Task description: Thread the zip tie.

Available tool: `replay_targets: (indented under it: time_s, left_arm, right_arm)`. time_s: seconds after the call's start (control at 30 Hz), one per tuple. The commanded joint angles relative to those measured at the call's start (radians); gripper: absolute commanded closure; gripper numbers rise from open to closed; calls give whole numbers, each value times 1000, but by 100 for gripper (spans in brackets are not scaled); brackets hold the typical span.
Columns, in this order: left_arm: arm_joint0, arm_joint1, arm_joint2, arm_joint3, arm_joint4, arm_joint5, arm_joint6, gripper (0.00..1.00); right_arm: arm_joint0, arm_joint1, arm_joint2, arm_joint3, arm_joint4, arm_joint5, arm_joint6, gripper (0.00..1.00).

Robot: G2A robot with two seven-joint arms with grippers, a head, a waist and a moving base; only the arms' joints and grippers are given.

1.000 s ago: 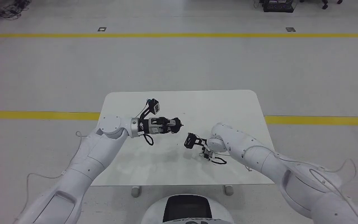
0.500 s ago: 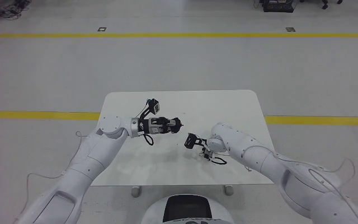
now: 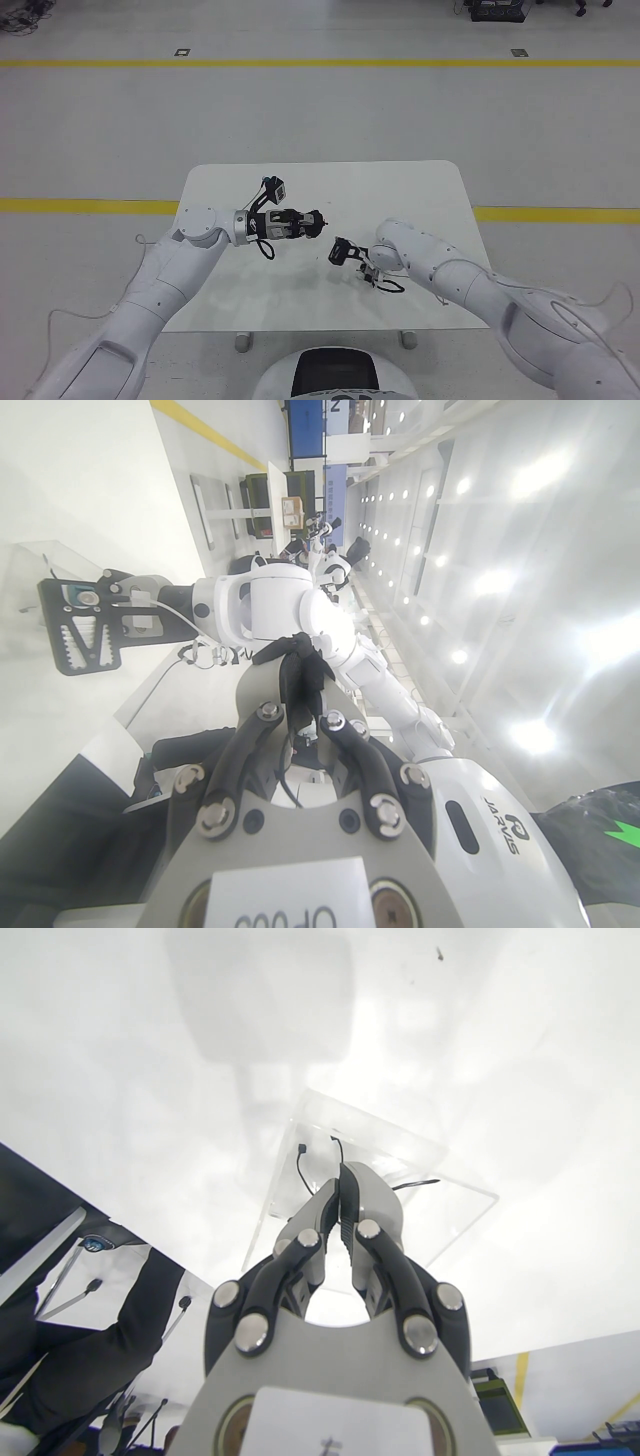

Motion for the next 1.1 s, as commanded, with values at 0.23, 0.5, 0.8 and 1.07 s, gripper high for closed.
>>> replay_targets:
  time_s: [0.23, 0.5, 0.8, 1.07]
  left_arm:
    - [0, 0, 0, 0, 0, 0, 0, 100]
    - [0, 0, 0, 0, 0, 0, 0, 100]
    - [0, 0, 0, 0, 0, 0, 0, 100]
    - [0, 0, 0, 0, 0, 0, 0, 100]
  right_arm:
    - [18, 70, 0, -125, 26, 0, 15, 100]
    - [39, 210, 0, -286, 112, 0, -118, 100]
    - [23, 421, 0, -460, 214, 0, -397, 100]
    - [-25, 569, 0, -547, 381, 0, -666, 100]
